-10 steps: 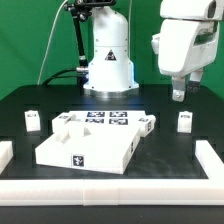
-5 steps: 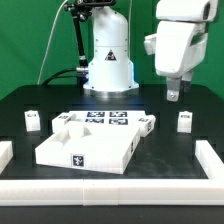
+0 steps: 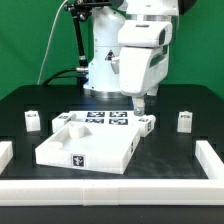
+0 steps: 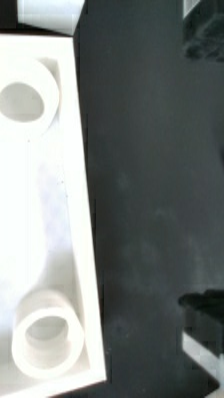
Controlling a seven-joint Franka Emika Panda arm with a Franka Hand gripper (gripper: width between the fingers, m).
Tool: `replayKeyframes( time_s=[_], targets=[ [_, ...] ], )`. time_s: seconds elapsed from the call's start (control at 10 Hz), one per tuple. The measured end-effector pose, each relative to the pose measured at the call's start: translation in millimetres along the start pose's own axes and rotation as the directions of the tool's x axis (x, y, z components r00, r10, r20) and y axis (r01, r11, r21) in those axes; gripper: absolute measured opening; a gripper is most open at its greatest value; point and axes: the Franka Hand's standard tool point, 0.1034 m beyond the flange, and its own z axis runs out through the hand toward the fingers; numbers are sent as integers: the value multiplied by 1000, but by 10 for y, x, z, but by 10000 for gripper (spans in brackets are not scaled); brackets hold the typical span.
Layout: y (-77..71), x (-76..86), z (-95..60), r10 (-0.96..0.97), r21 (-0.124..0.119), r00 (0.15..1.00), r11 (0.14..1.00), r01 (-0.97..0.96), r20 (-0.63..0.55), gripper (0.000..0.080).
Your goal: Assemble one leg
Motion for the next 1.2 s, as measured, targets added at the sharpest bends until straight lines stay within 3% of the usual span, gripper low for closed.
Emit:
replayKeyframes(
  time_s=[0.4, 0.5, 0.8, 1.2],
  targets=[
    [-4, 19, 16, -9, -8, 1000, 1000, 9, -8, 650],
    [-82, -48, 88, -23, -3, 1000, 1000, 23, -10, 650],
    [-319, -359, 303, -57, -1, 998, 998, 57, -27, 650],
    [-371, -911, 460, -87, 12, 996, 996, 87, -24, 650]
  ],
)
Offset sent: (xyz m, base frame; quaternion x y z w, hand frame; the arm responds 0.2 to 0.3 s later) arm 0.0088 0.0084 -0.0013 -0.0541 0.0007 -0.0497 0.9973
